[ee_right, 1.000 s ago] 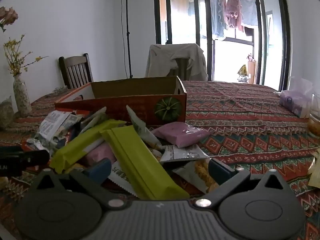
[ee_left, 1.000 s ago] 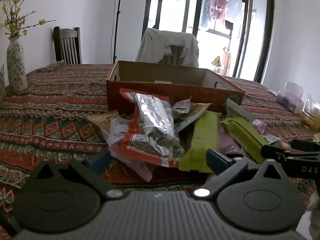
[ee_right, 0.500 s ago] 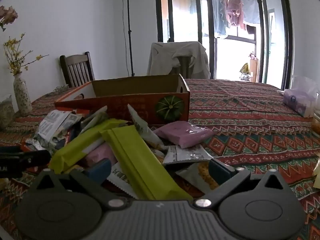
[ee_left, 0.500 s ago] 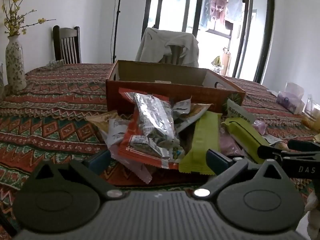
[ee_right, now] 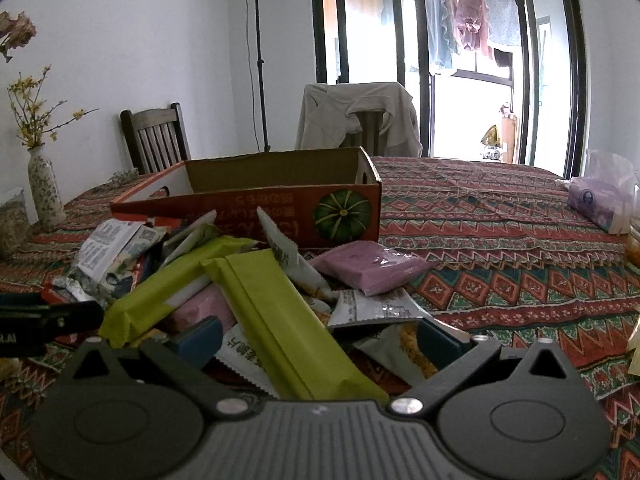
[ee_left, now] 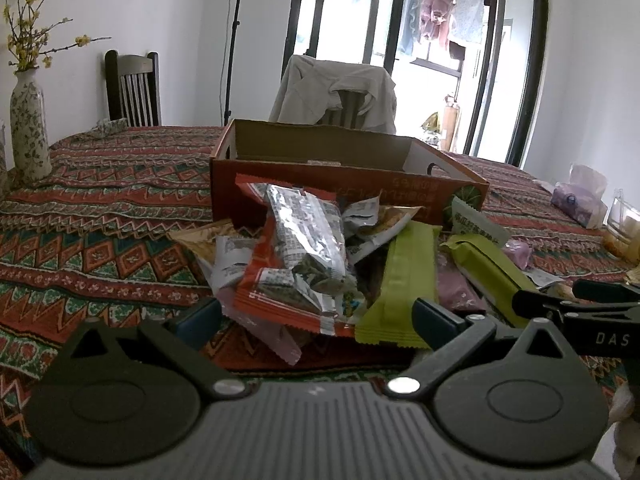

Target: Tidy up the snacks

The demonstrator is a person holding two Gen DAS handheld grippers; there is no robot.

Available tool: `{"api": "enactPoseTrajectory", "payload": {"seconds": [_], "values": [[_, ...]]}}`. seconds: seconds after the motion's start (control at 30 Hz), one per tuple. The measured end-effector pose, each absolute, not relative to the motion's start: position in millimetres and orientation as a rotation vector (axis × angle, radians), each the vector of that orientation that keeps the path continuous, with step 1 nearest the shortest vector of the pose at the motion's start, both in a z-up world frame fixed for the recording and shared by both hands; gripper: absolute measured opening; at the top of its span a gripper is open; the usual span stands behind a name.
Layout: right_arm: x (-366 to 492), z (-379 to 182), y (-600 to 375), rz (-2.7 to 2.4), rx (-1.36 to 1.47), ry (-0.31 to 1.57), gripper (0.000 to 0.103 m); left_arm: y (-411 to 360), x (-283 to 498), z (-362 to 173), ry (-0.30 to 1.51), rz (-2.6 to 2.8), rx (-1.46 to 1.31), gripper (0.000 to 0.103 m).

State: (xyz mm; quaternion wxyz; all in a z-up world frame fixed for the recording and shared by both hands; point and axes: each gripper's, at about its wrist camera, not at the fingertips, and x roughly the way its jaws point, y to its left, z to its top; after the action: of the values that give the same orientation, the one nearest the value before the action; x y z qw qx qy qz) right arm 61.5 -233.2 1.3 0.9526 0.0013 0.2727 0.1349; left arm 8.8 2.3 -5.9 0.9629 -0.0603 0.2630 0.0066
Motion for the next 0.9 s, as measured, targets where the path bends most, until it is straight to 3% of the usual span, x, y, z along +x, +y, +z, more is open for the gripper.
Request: {"api": "enactPoseTrajectory", "payload": {"seconds": [0.9], "values": [[56.3,4.1,-234.0,0.277,0.009,0.552,0.103,0.0,4.8,-5.7,0.524,0.013,-0.121,0.103]]}}
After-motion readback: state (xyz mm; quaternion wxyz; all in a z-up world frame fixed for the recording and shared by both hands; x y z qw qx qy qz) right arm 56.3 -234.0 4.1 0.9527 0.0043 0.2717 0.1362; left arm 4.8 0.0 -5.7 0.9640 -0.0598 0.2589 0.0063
